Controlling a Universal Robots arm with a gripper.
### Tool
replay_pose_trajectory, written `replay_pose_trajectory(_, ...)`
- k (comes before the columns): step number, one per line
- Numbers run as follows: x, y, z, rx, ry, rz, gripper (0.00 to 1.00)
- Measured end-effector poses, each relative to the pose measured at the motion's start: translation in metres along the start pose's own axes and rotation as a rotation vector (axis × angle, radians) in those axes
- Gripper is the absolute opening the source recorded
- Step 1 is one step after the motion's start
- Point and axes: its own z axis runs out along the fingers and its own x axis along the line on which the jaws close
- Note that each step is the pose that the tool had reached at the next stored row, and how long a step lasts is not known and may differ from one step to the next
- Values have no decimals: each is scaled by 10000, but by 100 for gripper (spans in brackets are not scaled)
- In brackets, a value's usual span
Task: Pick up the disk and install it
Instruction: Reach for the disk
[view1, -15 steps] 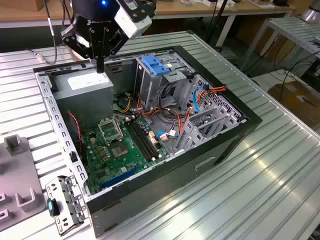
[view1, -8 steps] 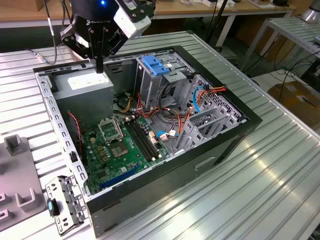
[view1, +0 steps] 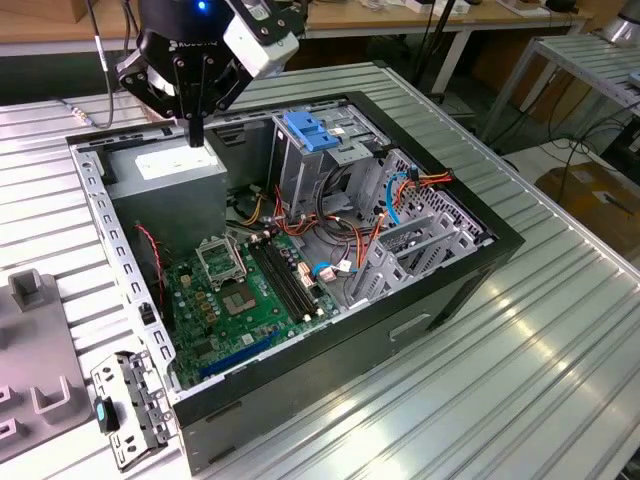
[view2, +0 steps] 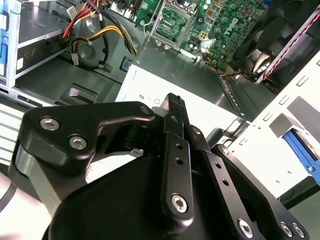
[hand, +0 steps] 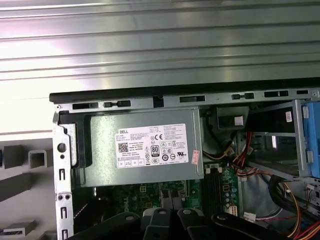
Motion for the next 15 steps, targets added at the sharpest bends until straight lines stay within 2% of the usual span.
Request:
replay_pose_trajectory(7,81,-6,4,7,86,4,11)
replay_pose_trajectory(15,144,-11,6,11,144,6,11)
